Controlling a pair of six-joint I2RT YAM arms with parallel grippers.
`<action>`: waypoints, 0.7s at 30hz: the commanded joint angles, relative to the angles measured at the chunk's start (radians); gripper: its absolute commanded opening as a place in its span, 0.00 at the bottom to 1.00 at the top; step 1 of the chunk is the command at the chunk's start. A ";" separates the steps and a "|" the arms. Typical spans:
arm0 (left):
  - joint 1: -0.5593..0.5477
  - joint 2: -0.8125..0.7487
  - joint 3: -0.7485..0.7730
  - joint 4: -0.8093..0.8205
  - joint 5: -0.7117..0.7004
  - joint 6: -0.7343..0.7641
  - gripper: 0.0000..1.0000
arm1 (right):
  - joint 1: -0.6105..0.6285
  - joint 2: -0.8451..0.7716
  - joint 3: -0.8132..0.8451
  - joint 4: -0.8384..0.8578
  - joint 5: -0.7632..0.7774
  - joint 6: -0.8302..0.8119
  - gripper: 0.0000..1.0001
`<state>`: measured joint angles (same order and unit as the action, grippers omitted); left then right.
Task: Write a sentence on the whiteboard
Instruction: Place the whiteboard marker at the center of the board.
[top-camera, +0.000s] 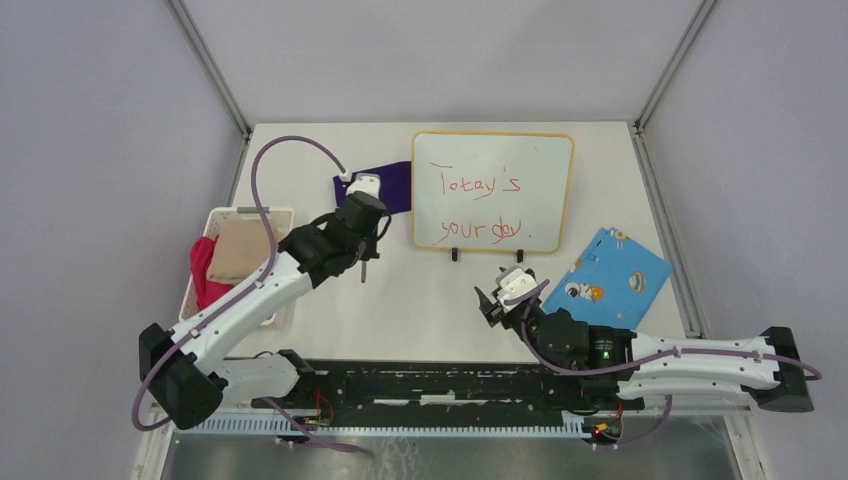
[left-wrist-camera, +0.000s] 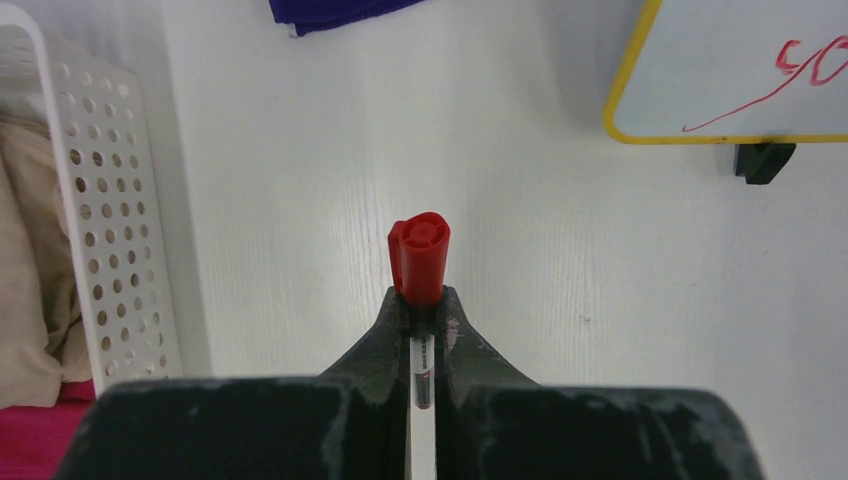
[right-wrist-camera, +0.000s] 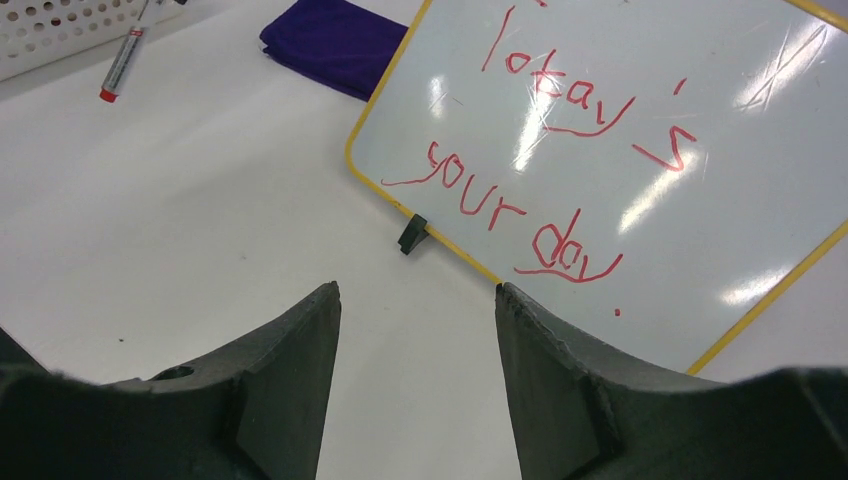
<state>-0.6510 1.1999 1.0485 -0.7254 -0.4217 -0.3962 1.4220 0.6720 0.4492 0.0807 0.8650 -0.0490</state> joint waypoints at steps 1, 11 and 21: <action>0.050 0.101 0.000 0.066 0.147 0.012 0.02 | -0.044 -0.010 -0.012 -0.022 -0.008 0.107 0.63; 0.154 0.341 0.021 0.147 0.273 -0.011 0.02 | -0.102 0.014 -0.027 -0.078 -0.091 0.217 0.62; 0.161 0.474 0.002 0.220 0.295 -0.052 0.02 | -0.103 0.045 -0.013 -0.065 -0.120 0.209 0.62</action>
<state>-0.4900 1.6333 1.0405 -0.5674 -0.1543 -0.3985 1.3235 0.6922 0.4034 -0.0082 0.7547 0.1532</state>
